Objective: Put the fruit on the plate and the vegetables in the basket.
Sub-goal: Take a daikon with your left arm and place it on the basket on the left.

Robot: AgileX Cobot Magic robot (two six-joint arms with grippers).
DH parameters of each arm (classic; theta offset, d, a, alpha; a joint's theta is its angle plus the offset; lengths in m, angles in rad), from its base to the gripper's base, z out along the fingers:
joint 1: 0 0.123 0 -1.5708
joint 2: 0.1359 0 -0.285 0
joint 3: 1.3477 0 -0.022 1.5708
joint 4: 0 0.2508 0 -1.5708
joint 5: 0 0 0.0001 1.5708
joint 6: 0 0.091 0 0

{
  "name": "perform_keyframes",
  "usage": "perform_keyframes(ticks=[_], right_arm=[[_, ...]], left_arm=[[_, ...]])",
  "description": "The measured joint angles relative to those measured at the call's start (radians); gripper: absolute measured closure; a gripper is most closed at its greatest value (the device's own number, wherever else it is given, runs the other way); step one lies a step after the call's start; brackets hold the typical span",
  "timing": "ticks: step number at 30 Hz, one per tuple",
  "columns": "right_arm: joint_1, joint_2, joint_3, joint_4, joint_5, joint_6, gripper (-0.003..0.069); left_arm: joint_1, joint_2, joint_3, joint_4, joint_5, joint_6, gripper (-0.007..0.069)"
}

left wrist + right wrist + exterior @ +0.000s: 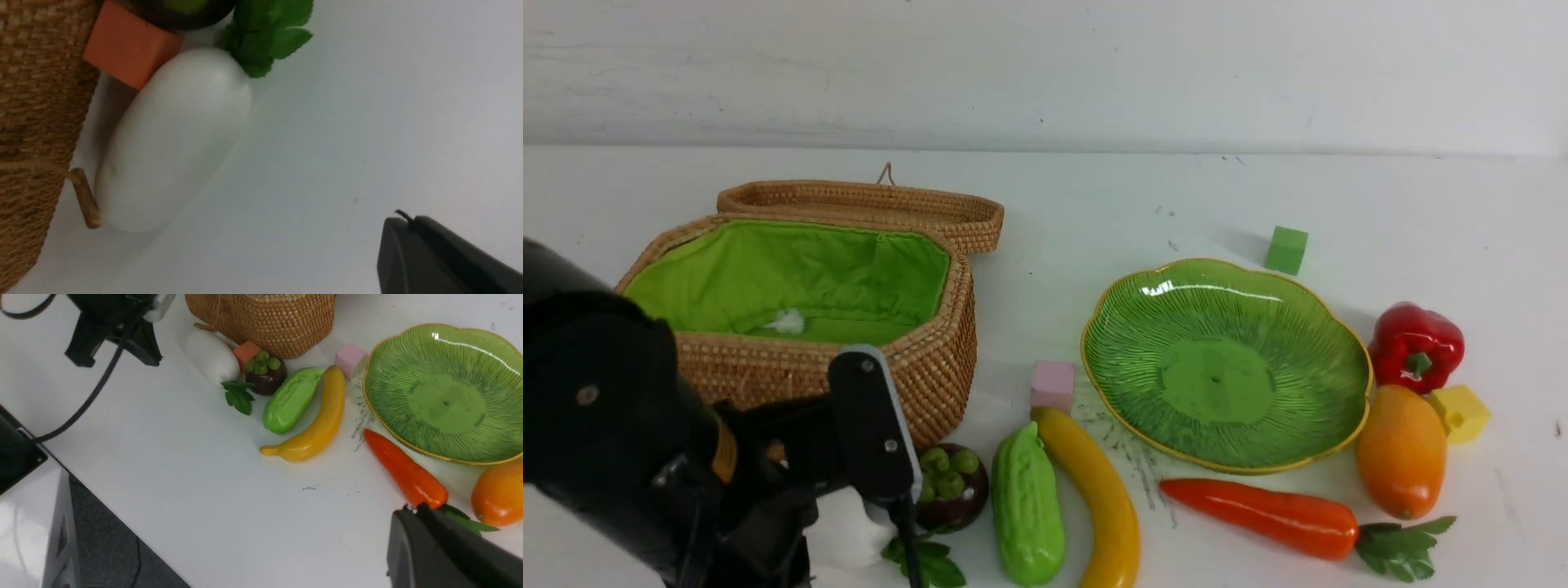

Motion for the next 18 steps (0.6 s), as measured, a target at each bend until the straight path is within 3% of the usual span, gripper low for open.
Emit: perform_keyframes(ticks=[6, 9, 13, 18], right_arm=[[0.000, 0.000, 0.000, -0.003, 0.000, -0.018, 0.0643], [0.000, 0.000, 0.000, -0.003, 0.000, -0.021, 0.0640], [0.000, 0.000, 0.000, -0.003, 0.000, -0.021, 0.0636], [0.000, 0.000, 0.000, -0.003, 0.000, -0.022, 0.0632]], left_arm=[[0.141, 0.053, -0.002, -0.087, -0.089, 0.172, 0.0596], [0.189, 0.079, -0.004, -0.107, -0.136, 0.286, 0.0425], [0.196, 0.148, -0.004, -0.104, -0.203, 0.349, 0.0207], [0.196, 0.222, -0.004, -0.103, -0.296, 0.423, 0.0042]])
